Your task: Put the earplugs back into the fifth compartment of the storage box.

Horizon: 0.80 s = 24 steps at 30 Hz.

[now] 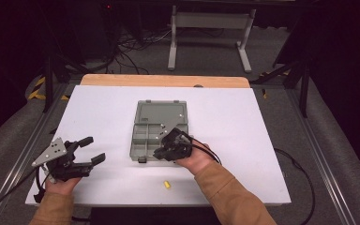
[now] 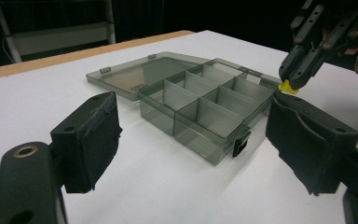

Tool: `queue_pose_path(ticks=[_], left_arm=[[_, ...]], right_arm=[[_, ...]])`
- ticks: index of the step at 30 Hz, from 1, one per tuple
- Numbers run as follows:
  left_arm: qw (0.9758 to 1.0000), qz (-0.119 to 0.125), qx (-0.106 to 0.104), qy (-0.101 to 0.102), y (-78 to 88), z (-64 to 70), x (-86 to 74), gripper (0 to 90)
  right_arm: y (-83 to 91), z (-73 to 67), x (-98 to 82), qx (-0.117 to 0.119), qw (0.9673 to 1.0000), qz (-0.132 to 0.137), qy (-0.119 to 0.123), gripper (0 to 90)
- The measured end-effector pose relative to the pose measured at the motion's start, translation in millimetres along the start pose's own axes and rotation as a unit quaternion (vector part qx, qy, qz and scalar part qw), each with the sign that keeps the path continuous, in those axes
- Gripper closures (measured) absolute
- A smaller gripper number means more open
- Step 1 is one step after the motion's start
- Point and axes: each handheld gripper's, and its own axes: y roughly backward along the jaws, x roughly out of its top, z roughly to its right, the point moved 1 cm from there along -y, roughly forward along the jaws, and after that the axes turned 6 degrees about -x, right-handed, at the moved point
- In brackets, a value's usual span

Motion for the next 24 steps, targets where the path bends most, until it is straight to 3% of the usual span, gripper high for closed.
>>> queue_pose_path(ticks=[24], left_arm=[[1.0000, -0.002, 0.000, 0.001, 1.0, -0.7, -0.3, 18.2]], right_arm=[[-35.6, 19.5, 33.7, 0.002, 0.9995, 0.026, -0.018, 81.4]])
